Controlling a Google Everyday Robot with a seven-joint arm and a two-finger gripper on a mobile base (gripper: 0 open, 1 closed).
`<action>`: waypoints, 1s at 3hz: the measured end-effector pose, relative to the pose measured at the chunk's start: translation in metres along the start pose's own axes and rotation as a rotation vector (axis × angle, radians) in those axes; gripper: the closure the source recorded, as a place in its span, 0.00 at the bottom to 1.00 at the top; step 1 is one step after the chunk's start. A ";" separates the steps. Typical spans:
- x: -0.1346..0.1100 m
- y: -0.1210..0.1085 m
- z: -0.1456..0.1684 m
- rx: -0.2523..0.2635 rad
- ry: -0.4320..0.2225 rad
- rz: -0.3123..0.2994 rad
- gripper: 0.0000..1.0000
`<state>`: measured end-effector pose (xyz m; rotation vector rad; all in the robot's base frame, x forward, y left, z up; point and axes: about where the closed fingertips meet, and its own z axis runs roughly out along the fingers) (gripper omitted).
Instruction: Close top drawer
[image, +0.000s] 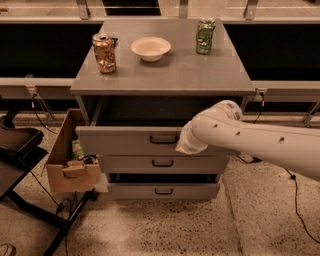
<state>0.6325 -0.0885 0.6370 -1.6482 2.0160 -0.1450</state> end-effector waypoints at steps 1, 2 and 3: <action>-0.007 -0.029 0.016 -0.027 0.012 -0.011 1.00; -0.010 -0.050 0.027 -0.047 0.027 -0.014 1.00; -0.015 -0.064 0.031 -0.050 0.034 -0.010 1.00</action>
Offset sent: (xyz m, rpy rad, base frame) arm 0.0948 -0.0007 0.0074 -0.0442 0.0711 0.0128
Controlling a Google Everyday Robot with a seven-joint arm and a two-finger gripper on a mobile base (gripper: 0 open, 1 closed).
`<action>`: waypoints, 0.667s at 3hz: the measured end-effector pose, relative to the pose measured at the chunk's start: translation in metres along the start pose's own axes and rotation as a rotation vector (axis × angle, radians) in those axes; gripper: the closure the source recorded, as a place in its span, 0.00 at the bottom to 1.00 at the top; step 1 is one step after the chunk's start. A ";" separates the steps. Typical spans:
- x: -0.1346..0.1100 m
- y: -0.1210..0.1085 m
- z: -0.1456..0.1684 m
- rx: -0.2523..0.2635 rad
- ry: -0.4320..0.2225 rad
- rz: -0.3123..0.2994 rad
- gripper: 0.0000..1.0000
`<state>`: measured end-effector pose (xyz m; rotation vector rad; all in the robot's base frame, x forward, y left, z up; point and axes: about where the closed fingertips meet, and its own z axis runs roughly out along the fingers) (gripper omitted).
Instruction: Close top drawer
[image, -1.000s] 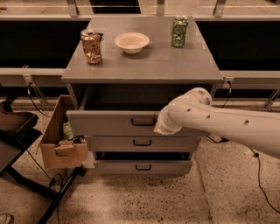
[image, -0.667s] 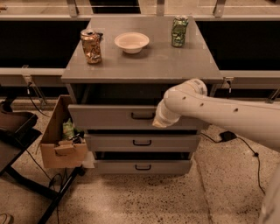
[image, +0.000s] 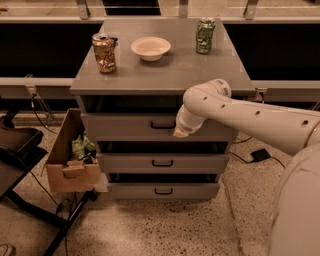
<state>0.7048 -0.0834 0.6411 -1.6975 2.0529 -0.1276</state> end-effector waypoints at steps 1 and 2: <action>0.000 0.000 0.000 0.000 0.000 0.000 1.00; -0.002 0.036 -0.017 -0.047 -0.015 -0.019 1.00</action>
Offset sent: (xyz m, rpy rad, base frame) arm -0.1273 0.0201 0.0143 0.0376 0.1142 0.1163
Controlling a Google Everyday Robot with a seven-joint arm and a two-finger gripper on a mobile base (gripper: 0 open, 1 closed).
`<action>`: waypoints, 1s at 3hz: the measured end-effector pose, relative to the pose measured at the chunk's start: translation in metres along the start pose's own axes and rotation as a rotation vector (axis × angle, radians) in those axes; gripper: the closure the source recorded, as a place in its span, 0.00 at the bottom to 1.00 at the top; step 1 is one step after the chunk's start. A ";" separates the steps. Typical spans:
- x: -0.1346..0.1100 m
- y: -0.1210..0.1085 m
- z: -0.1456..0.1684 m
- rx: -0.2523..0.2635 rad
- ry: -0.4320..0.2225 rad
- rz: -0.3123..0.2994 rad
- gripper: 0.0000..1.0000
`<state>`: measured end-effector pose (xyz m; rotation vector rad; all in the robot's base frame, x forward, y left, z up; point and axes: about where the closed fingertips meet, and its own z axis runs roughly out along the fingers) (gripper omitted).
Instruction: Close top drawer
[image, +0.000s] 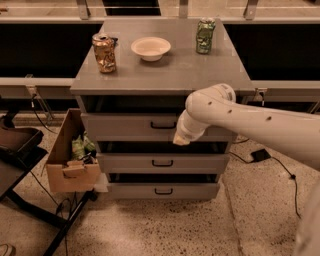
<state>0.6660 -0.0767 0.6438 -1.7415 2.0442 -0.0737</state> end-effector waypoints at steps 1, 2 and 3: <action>0.008 0.075 -0.051 -0.105 -0.002 -0.048 1.00; 0.047 0.128 -0.146 -0.181 0.043 -0.081 1.00; 0.098 0.146 -0.222 -0.232 0.095 -0.054 1.00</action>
Offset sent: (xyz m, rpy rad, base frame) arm -0.3020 -0.1301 0.1582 -0.1397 0.2894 0.1664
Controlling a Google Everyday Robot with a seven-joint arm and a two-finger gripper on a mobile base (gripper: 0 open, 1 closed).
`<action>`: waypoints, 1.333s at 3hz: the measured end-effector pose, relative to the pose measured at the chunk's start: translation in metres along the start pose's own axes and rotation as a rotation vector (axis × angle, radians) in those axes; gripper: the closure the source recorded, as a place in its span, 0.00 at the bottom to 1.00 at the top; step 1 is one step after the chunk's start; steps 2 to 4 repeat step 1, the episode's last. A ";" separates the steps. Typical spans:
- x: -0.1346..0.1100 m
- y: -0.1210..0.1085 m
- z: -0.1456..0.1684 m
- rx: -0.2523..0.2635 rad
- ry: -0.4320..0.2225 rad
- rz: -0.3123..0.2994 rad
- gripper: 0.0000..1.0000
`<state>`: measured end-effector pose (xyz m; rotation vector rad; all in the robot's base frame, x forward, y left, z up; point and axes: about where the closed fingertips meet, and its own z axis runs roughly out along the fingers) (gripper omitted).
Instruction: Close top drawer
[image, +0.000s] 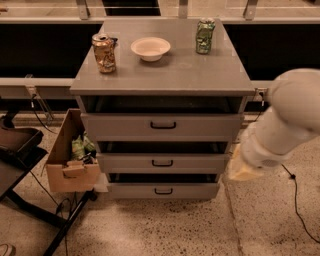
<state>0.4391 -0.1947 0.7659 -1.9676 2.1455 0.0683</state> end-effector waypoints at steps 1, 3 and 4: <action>0.022 0.010 -0.028 -0.027 -0.039 0.008 1.00; 0.022 0.010 -0.028 -0.027 -0.039 0.008 1.00; 0.022 0.010 -0.028 -0.027 -0.039 0.008 1.00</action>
Offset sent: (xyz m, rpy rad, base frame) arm 0.0000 0.0000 0.0000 0.0000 0.0000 0.0000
